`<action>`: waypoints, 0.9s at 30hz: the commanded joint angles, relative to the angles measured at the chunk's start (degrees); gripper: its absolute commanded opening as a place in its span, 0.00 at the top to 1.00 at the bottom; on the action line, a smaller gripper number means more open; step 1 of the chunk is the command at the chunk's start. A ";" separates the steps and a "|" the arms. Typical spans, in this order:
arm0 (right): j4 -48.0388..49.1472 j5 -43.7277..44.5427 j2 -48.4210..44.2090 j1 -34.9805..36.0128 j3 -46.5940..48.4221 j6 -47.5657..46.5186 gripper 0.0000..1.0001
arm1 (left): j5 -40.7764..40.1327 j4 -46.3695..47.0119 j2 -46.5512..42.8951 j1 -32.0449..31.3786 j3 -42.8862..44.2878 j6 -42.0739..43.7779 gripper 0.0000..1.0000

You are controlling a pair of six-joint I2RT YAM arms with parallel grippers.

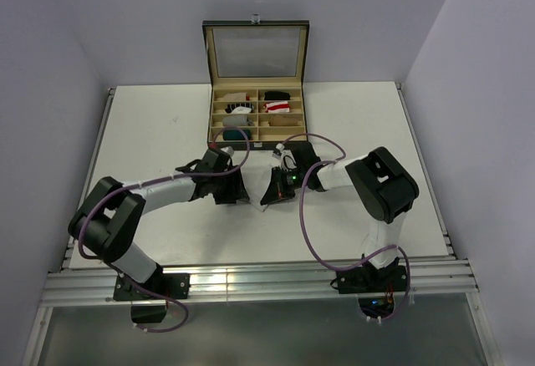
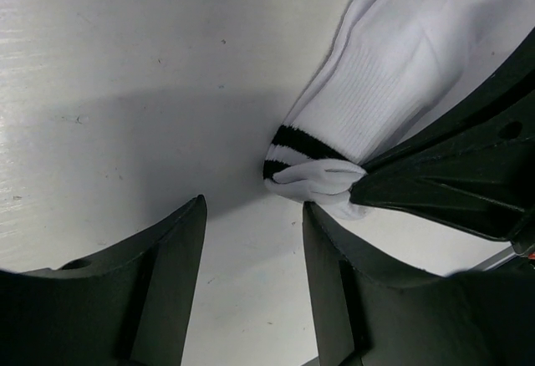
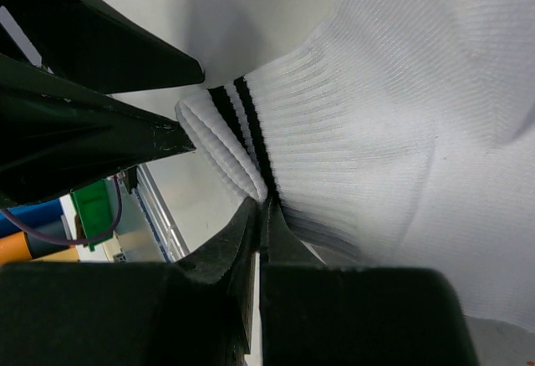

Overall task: Roll the socks
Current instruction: Roll the sock at the center of the board.

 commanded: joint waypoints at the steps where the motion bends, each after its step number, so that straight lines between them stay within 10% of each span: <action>1: -3.55 3.79 2.01 -0.47 -0.38 -1.64 1.00 | 0.41 1.26 0.75 -0.33 2.23 1.02 0.44; 27: -6.54 7.48 -0.98 0.32 0.59 -2.34 0.88 | -4.68 -5.25 6.48 -2.61 3.64 2.87 0.48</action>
